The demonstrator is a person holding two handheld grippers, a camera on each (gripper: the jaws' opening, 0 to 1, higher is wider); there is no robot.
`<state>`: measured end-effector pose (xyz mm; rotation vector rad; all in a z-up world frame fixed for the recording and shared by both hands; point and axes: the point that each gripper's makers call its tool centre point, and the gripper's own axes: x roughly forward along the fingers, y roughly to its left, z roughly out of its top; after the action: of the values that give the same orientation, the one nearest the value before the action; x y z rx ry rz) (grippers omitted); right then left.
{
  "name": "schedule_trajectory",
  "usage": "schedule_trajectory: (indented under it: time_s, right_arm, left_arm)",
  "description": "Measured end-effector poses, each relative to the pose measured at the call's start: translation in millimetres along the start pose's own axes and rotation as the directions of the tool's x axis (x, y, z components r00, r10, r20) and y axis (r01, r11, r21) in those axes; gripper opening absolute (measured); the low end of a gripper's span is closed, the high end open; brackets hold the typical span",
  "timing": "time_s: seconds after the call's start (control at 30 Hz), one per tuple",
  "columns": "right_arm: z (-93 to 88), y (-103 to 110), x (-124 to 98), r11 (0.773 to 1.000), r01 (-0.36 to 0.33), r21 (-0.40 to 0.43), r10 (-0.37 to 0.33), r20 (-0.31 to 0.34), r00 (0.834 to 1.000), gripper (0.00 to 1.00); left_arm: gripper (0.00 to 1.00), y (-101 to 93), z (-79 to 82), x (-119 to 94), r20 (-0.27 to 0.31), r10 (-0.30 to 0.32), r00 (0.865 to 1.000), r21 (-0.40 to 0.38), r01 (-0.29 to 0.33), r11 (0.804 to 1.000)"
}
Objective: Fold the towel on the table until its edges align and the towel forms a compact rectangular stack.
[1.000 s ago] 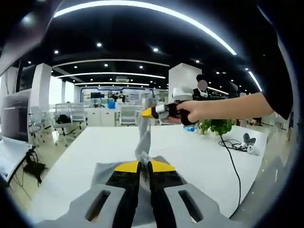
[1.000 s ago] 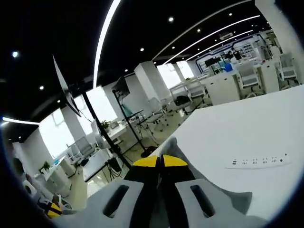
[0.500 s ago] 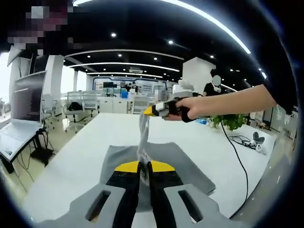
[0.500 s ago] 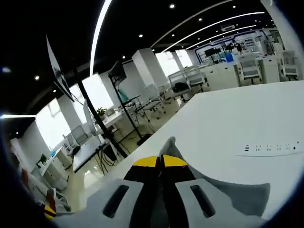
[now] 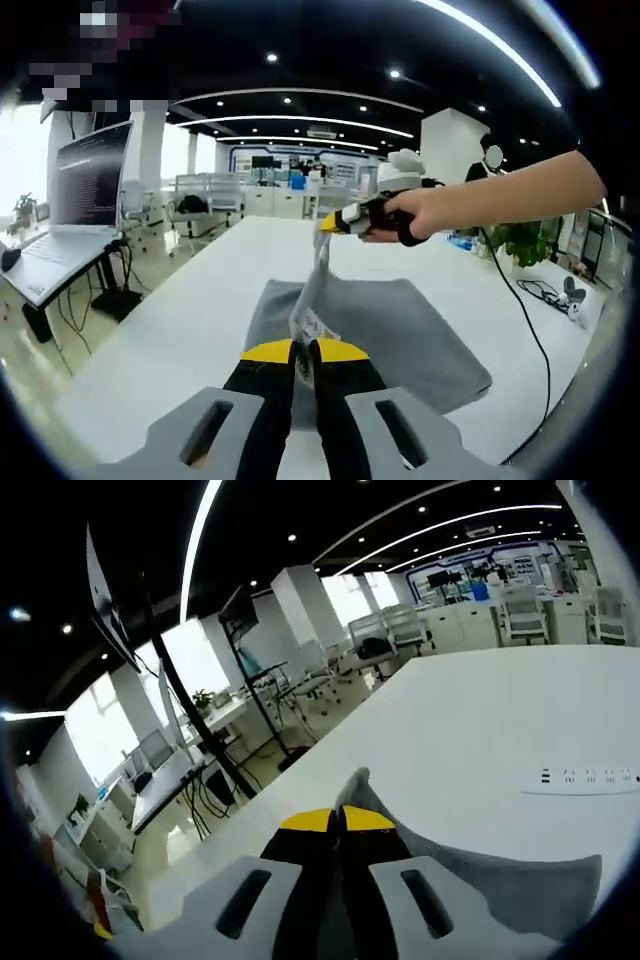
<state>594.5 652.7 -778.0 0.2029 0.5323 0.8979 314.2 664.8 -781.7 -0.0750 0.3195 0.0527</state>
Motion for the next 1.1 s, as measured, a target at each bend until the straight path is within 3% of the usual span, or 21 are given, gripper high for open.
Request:
schedule_trajectory:
  time_s: [0.27,0.5,0.7,0.83,1.1]
  right_arm:
    - [-22.0,-7,15,1.0,0.01,0.017,-0.01,-0.014,1.0,0.0]
    - [-38.9,-5,32,1.0,0.0,0.03,0.001,-0.026,1.0,0.0]
    - [-46.6,-4,48,1.0,0.0,-0.006,0.0,-0.056,0.998,0.0]
    - [-54.2,1,60,0.999,-0.021,-0.05,0.017,-0.086,0.996,0.0]
    - [-54.4,17,69,0.998,-0.063,-0.022,0.061,-0.075,0.995,0.02]
  left_arm:
    - [0.07,24.9,-30.2,10,-0.047,0.082,0.996,-0.052,-0.084,0.995]
    - [0.07,40.9,-49.2,20,-0.083,0.094,0.992,-0.05,-0.098,0.994]
    - [0.05,59.1,-78.0,22,-0.158,0.108,0.981,-0.041,-0.116,0.992]
    - [0.05,59.3,-80.7,20,-0.149,0.103,0.984,-0.083,-0.116,0.99]
    - [0.06,59.6,-85.2,24,-0.169,0.118,0.978,-0.106,-0.137,0.985]
